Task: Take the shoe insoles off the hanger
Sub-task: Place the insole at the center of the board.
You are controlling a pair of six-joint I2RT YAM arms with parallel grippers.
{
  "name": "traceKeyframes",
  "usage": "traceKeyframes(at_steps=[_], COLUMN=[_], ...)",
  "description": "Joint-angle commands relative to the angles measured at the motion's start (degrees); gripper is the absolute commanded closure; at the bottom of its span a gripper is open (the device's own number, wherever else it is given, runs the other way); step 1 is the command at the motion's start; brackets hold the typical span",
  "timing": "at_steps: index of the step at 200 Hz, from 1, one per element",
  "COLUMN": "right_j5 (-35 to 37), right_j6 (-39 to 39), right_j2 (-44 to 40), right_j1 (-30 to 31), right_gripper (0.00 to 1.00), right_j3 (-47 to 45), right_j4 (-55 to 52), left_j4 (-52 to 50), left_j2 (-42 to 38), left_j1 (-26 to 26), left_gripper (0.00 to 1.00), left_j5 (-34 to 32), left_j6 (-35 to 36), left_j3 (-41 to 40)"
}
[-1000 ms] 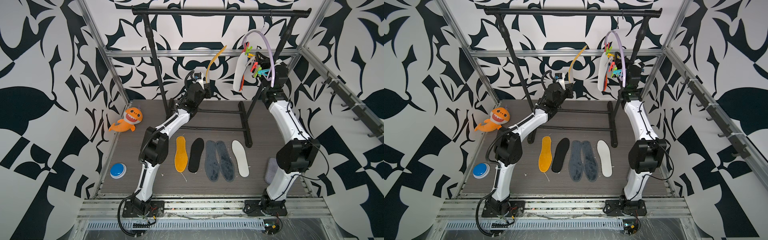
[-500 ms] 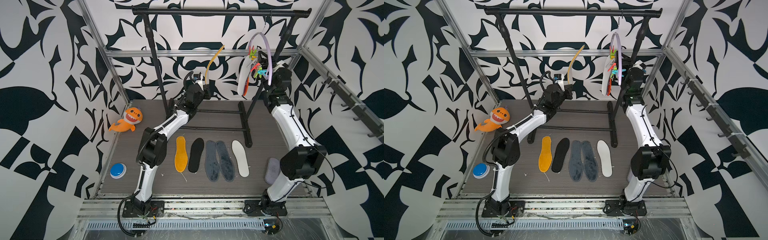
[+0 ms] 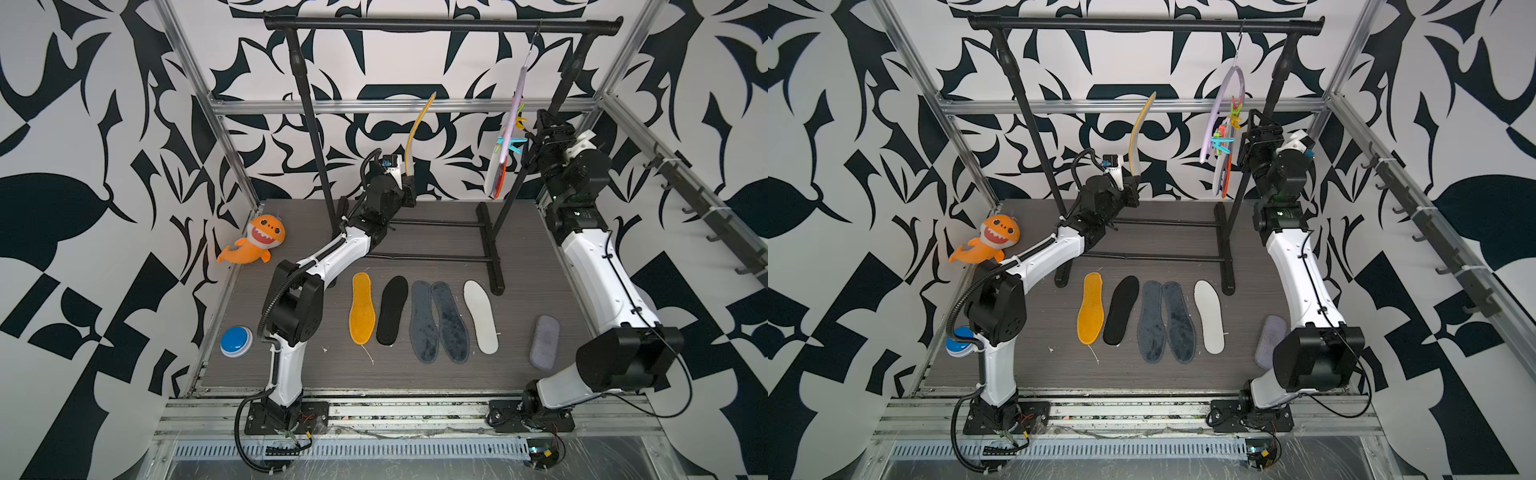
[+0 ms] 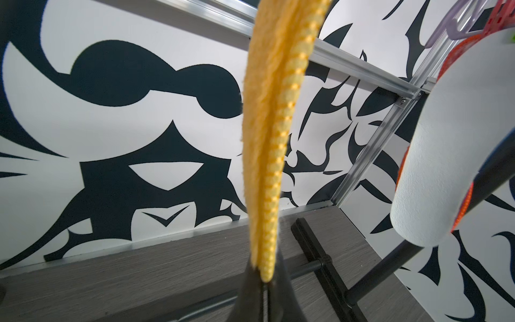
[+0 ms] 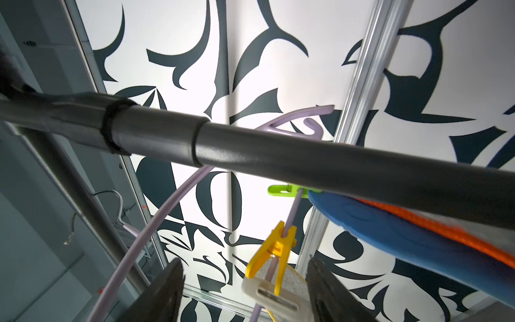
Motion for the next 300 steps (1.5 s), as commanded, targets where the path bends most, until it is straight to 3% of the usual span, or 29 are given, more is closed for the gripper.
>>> traceKeyframes(at_steps=[1,63,140,211,254,300], right_j5=[-1.3,-5.7,-13.5,-24.5,-22.3,-19.4], right_j6=[-1.3,-5.5,-25.5,-35.3,-37.7,-37.7], right_j2=[-3.9,-13.5,-28.9,-37.2,-41.2,-39.8], right_j1=[-1.2,-4.0,-4.8,-4.2,1.2,7.4], right_gripper=[0.27,0.29,0.35,0.43,0.44,0.46], right_j3=[-2.1,-9.7,-16.4,-28.9,-37.8,-42.2], right_j4=[1.6,-2.2,-26.7,-40.2,-42.6,-40.5], left_j4=[2.4,2.7,-5.6,-29.1,-45.2,-59.0], left_j2=[-3.8,-11.3,-25.2,-36.7,-42.7,-44.2], left_j1=[-0.7,-3.0,-4.5,-5.5,-5.7,-5.8], left_gripper=[1.0,1.0,1.0,1.0,1.0,1.0], left_j5=[-0.5,-5.3,-14.1,-14.0,-15.4,-19.6], left_j6=[1.2,5.3,6.2,4.2,-2.0,-10.4], left_j3=[-1.8,-12.3,-29.8,-36.1,-38.3,-40.6])
